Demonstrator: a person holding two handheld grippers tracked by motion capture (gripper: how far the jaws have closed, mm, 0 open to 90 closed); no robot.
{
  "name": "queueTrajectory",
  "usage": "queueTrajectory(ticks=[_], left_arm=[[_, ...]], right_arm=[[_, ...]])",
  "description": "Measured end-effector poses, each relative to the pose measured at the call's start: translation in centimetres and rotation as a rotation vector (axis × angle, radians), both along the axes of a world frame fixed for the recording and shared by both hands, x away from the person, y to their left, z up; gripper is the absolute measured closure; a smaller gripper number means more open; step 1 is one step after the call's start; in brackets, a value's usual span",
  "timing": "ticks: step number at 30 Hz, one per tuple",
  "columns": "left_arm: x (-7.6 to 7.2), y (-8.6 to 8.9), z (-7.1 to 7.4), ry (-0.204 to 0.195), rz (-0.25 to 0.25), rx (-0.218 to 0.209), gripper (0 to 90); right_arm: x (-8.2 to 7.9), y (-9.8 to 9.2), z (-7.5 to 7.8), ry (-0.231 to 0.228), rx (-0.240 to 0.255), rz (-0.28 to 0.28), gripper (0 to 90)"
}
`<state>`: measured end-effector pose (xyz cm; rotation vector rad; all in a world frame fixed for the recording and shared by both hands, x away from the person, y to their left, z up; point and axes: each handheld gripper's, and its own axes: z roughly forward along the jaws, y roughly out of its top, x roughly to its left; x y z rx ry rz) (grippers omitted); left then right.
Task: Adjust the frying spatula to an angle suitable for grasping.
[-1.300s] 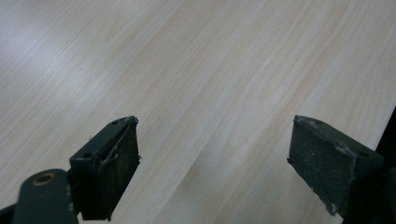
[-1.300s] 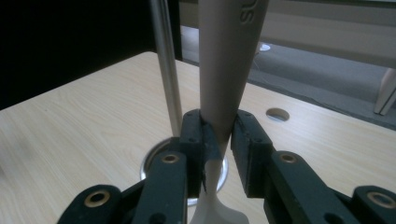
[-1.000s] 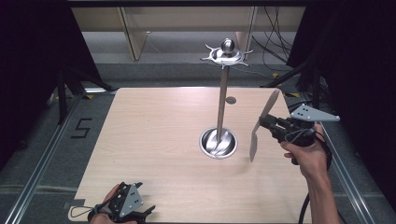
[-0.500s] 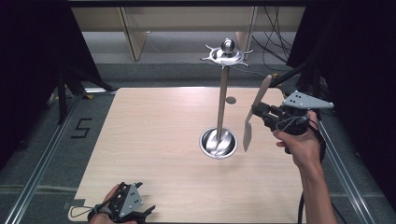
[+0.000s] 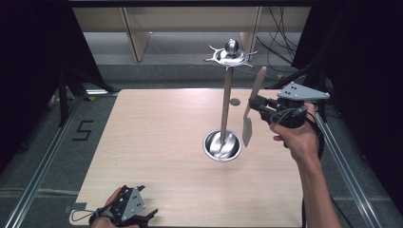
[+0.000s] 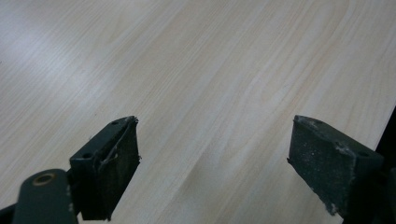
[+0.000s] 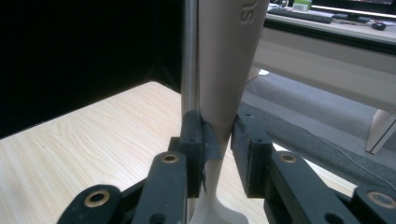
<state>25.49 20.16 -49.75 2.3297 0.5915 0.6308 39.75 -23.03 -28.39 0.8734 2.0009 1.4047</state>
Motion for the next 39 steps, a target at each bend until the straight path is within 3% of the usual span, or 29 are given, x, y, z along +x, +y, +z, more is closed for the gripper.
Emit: queueTrajectory(ticks=[6,7,11,13,19,25,33,39], left_arm=[[0.0,0.0,0.0,0.003,-0.001,-0.003,15.7],[0.0,-0.1,-0.1,0.005,-0.001,-0.006,15.6],[0.0,0.0,-0.1,0.005,-0.001,-0.006,15.6],[0.0,0.0,0.0,0.0,-0.003,0.002,15.5],[0.0,0.0,0.0,0.002,-0.007,0.001,15.6],[0.0,0.0,0.0,0.003,-0.006,0.0,15.6],[0.0,0.0,0.0,0.003,-0.007,0.001,15.5],[0.0,0.0,0.0,0.002,-0.008,0.003,15.5]], right_arm=[[0.1,0.5,0.4,-0.002,-0.011,-0.013,75.2],[0.2,0.7,0.4,0.018,-0.008,-0.005,75.2],[0.5,0.8,0.5,0.006,-0.003,-0.014,75.2],[0.4,0.9,0.7,0.025,-0.009,-0.012,75.2],[0.7,1.3,0.9,0.018,-0.038,-0.001,75.2],[0.6,1.6,0.8,0.036,-0.065,-0.03,75.2],[0.8,1.9,0.8,0.022,-0.091,-0.036,75.1],[0.9,2.0,0.6,0.028,-0.076,-0.034,74.9]])
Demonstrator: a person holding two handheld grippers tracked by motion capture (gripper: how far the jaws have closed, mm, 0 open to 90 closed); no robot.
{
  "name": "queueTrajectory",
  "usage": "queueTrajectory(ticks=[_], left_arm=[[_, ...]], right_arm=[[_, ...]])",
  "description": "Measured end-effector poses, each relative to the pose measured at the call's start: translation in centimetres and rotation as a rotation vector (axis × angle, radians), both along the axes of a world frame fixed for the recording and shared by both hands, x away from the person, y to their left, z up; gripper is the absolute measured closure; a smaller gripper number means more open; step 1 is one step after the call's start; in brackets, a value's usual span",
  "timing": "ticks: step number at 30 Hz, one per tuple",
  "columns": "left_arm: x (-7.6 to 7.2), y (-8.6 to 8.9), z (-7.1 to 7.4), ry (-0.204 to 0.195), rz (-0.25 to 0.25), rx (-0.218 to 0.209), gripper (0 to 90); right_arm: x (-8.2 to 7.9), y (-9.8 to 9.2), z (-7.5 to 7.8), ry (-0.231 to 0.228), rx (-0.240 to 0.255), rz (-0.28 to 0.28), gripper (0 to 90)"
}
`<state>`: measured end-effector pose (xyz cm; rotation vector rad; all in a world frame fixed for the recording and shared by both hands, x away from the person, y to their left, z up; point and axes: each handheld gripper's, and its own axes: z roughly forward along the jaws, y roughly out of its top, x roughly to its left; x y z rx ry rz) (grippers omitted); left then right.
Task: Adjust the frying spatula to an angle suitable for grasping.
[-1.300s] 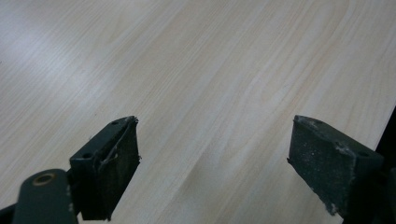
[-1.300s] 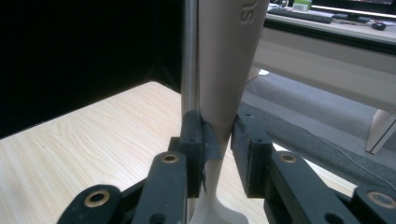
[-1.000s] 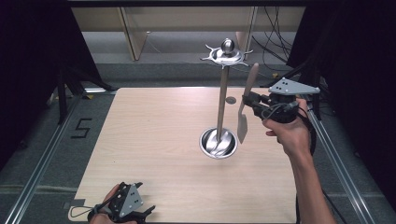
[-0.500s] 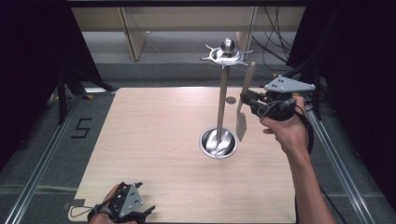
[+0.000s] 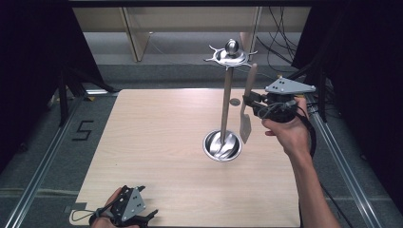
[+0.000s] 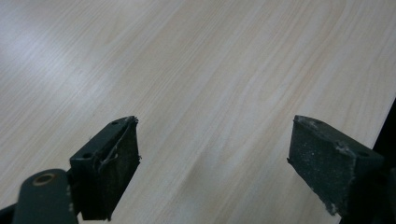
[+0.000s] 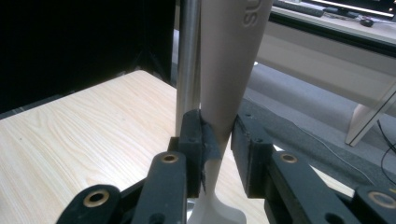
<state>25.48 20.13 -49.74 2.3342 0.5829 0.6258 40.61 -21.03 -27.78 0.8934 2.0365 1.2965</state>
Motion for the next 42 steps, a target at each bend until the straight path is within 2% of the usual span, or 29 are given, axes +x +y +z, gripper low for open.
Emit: queueTrajectory(ticks=[6,11,12,13,16,17,19,23,24,26,27,29,30,35,38,40,41,42], left_arm=[[0.0,0.0,0.0,0.002,-0.001,0.002,15.5],[0.0,0.0,0.0,0.002,-0.001,0.002,15.5],[0.0,0.0,0.0,0.002,-0.001,0.002,15.5],[0.0,0.0,0.0,0.002,-0.002,0.001,15.5],[0.0,0.0,0.0,0.002,-0.001,0.002,15.5],[-0.1,-0.1,-0.1,0.007,-0.001,-0.007,15.5],[0.0,-0.1,-0.1,-0.002,0.0,0.006,15.5],[0.0,-0.1,-0.1,-0.001,0.001,0.003,15.5],[0.0,-0.1,-0.1,0.001,0.0,0.005,15.5],[0.0,-0.1,-0.1,0.005,0.0,0.0,15.5],[0.0,-0.1,-0.2,0.005,-0.004,0.008,15.5],[0.0,-0.1,-0.1,0.0,-0.003,0.009,15.5],[0.0,-0.1,-0.1,-0.001,-0.001,0.011,15.5],[0.0,-0.1,-0.2,0.009,-0.003,-0.002,15.5],[0.0,-0.1,-0.1,-0.003,-0.001,0.013,15.5],[0.0,-0.1,-0.2,0.009,-0.002,-0.003,15.6],[0.0,-0.1,-0.2,0.009,-0.002,-0.001,15.5],[0.0,-0.1,-0.2,0.007,-0.001,0.001,15.5]], right_arm=[[0.0,0.0,-0.3,0.005,0.034,0.015,74.4],[0.0,0.0,-0.4,-0.006,0.026,0.018,73.7],[0.0,0.1,-0.5,0.002,0.039,0.014,73.6],[0.0,0.0,-0.5,-0.002,0.022,0.011,73.4],[0.1,0.1,-0.8,0.017,0.031,0.011,73.3],[0.1,-0.1,-1.0,0.007,0.029,0.012,72.8],[0.1,-0.1,-1.1,0.015,0.033,0.014,72.2],[0.1,-0.4,-1.3,0.013,0.046,0.009,65.7],[-0.1,-0.5,-1.3,0.028,0.056,-0.005,61.4],[-0.2,-0.8,-1.4,0.023,0.049,-0.011,57.6],[-0.3,-0.9,-1.5,0.04,0.063,-0.004,54.6],[-0.4,-1.1,-1.6,0.037,0.057,-0.01,53.0],[-0.7,-1.3,-1.9,0.047,0.066,-0.016,49.3],[-1.2,-2.0,-3.1,0.064,0.072,-0.024,44.4],[-1.4,-2.2,-3.7,0.064,0.082,-0.028,43.5],[-1.6,-2.7,-4.3,0.073,0.097,-0.038,42.1],[-1.8,-2.8,-4.7,0.078,0.12,-0.044,41.8],[-1.9,-3.0,-4.9,0.084,0.12,-0.047,41.5]])
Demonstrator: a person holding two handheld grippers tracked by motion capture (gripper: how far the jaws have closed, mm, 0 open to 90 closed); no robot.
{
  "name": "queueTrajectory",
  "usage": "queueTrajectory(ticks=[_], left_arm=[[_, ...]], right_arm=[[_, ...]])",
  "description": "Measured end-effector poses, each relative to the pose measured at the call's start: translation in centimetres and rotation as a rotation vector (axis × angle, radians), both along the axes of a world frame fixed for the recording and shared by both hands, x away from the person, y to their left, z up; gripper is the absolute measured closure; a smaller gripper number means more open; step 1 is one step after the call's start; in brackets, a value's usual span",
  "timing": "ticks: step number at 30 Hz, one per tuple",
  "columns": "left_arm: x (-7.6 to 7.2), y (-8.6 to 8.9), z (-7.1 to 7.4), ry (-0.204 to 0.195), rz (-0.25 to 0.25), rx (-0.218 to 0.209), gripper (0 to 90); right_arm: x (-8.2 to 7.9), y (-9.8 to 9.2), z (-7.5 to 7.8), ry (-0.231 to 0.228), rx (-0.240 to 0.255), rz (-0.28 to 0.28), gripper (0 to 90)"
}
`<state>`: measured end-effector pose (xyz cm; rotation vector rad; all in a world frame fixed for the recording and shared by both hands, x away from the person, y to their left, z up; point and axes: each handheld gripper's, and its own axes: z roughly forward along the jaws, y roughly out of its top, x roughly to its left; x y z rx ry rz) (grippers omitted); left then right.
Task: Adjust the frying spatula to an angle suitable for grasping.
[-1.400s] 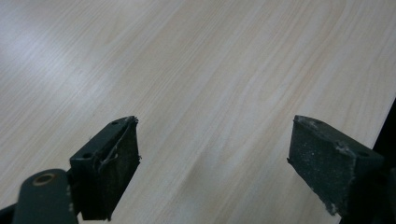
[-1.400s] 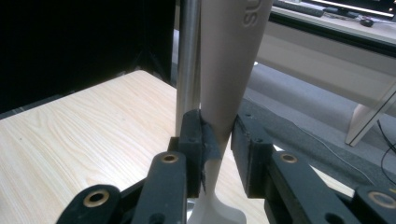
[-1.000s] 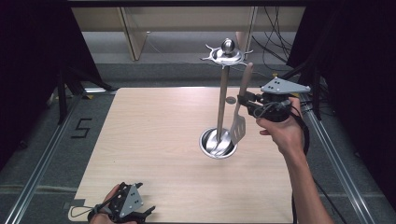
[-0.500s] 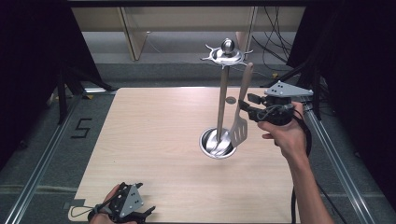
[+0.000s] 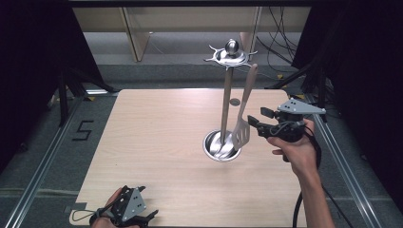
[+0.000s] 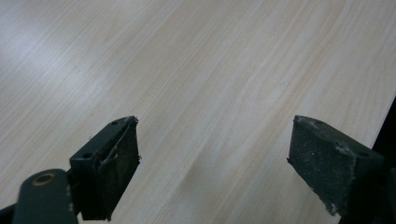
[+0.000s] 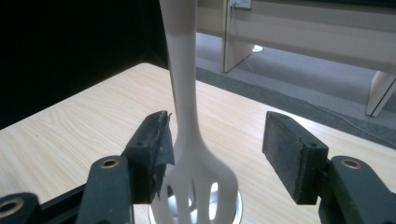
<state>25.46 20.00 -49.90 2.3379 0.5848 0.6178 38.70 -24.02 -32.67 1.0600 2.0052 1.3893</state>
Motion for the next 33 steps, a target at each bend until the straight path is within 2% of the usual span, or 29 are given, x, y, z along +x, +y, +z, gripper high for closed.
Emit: queueTrajectory(ticks=[1,2,5,6,7,8,9,11,13,14,16,19,20,23,24,25,26,27,28,29,30,32,33], left_arm=[[0.0,0.0,0.0,-0.002,0.0,0.003,15.6],[0.0,0.0,0.0,0.0,0.0,-0.001,15.5],[0.0,0.0,0.0,0.002,0.0,-0.003,15.5],[0.0,0.0,0.0,-0.002,0.002,-0.002,15.5],[0.0,0.0,0.0,-0.005,0.005,0.002,15.5],[0.0,0.0,0.0,-0.001,0.002,0.002,15.5],[0.0,0.0,0.0,-0.006,0.004,0.003,15.5],[0.0,0.0,0.0,0.003,-0.002,-0.005,15.6],[0.0,0.0,0.0,-0.003,-0.001,-0.002,15.5],[0.0,0.0,0.0,-0.003,-0.001,-0.001,15.5],[0.0,0.0,0.0,-0.002,0.0,-0.002,15.5],[0.0,0.0,0.0,-0.004,-0.002,-0.001,15.5],[0.0,0.0,0.1,-0.006,-0.002,0.001,15.5],[0.0,0.0,0.0,0.0,-0.002,0.001,15.5],[0.0,0.0,0.0,0.003,-0.002,-0.006,15.5],[0.0,0.0,0.0,0.003,-0.002,-0.005,15.5],[0.0,0.0,0.1,0.001,-0.002,0.002,15.5],[0.0,0.0,0.1,0.001,-0.002,0.002,15.5],[0.1,0.0,0.1,0.002,-0.001,0.001,15.5],[0.1,0.0,0.1,0.002,-0.001,0.001,15.5],[0.0,0.0,0.1,0.003,-0.002,-0.001,15.5],[0.0,-0.1,0.1,0.003,-0.006,-0.009,15.5],[0.0,-0.1,0.1,0.003,-0.006,-0.009,15.6]], right_arm=[[-0.1,-0.2,-0.4,-0.006,0.006,-0.004,41.1],[-0.5,-0.4,-1.0,0.014,0.017,-0.017,41.2],[-0.6,-0.6,-1.5,0.007,0.021,-0.009,41.2],[-0.8,-0.7,-2.2,0.014,0.025,-0.013,41.0],[-0.8,-0.7,-2.2,0.014,0.025,-0.013,41.0],[-0.8,-0.7,-2.7,0.043,0.014,-0.006,40.5],[-0.8,-0.7,-2.8,0.027,0.003,-0.009,40.4],[-0.9,-0.6,-2.9,0.044,0.016,-0.023,40.4],[-1.0,-0.7,-3.0,0.057,0.018,-0.003,40.4],[-1.0,-0.6,-3.1,0.037,0.002,-0.011,40.4],[-1.0,-0.7,-3.2,0.03,-0.005,-0.006,40.3],[-1.1,-0.6,-3.3,0.034,-0.005,-0.005,40.2],[-1.2,-0.5,-3.4,0.053,0.003,-0.012,40.1],[-1.1,-0.5,-3.7,0.034,-0.015,0.003,39.9],[-1.3,-0.4,-3.8,0.069,0.003,0.005,39.8],[-1.2,-0.5,-3.9,0.04,-0.014,0.002,39.5],[-1.4,-0.3,-4.0,0.072,0.011,-0.003,39.4],[-1.4,-0.3,-4.0,0.072,0.011,-0.003,39.4],[-1.3,-0.5,-4.2,0.046,-0.019,0.003,39.2],[-1.3,-0.5,-4.2,0.046,-0.019,0.003,39.2],[-1.5,-0.5,-4.4,0.084,-0.006,-0.004,39.1],[-1.3,-0.7,-4.7,0.073,-0.016,-0.001,38.9],[-1.4,-0.7,-4.9,0.09,-0.007,0.0,38.8]])
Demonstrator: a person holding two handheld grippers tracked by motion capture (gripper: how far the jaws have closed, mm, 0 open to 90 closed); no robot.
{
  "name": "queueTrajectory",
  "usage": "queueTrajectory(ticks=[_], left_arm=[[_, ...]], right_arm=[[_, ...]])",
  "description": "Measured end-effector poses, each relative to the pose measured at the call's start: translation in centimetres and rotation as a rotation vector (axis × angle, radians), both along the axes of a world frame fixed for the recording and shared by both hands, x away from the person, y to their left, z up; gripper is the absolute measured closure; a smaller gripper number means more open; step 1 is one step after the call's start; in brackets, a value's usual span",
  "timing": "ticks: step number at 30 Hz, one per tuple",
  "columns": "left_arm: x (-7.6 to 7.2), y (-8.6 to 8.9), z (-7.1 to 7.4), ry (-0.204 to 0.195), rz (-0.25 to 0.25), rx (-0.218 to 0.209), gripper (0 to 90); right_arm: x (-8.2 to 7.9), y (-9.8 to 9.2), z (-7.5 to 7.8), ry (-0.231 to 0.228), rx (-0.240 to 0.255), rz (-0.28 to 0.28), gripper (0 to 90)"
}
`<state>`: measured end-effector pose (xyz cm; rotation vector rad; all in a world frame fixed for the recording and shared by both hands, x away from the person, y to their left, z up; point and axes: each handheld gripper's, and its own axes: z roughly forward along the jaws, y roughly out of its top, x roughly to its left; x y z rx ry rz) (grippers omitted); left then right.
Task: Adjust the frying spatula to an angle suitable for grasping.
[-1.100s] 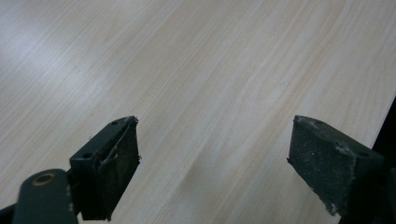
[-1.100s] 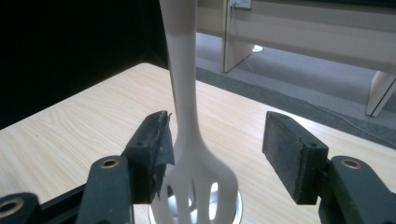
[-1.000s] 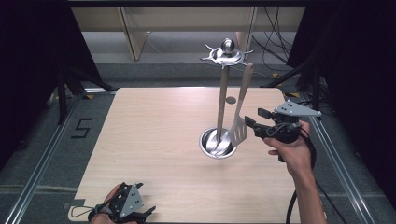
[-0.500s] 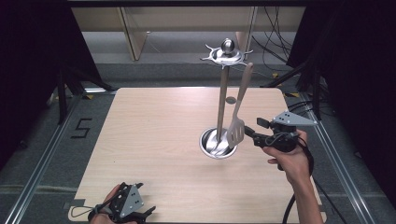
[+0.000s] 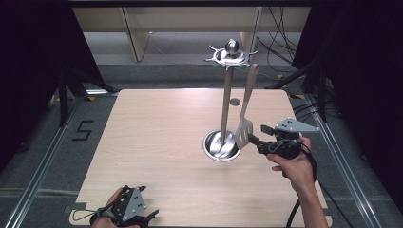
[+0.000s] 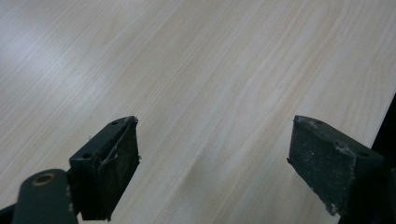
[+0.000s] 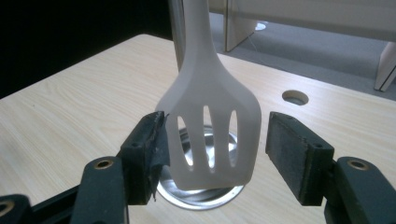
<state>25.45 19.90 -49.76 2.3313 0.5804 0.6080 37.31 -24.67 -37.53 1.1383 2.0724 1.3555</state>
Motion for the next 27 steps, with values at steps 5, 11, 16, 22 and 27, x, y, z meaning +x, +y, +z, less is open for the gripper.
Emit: queueTrajectory(ticks=[5,11,16,22,27], left_arm=[[0.1,0.1,0.0,-0.002,0.007,0.01,15.6],[0.1,0.1,0.0,-0.004,0.007,0.01,15.6],[0.2,0.1,0.0,-0.006,0.017,0.005,15.5],[0.2,0.1,0.1,0.002,0.007,0.004,15.5],[0.3,0.2,0.0,0.003,0.014,-0.003,15.5]], right_arm=[[-0.2,-0.2,-0.3,0.009,-0.005,-0.009,38.5],[-0.2,-0.4,-0.7,0.007,-0.018,-0.002,37.9],[0.0,-0.4,-1.2,-0.017,-0.031,0.005,37.5],[-0.4,-0.7,-1.5,0.029,-0.03,-0.004,37.0],[-0.6,-0.9,-2.0,0.041,-0.013,-0.004,36.7]])
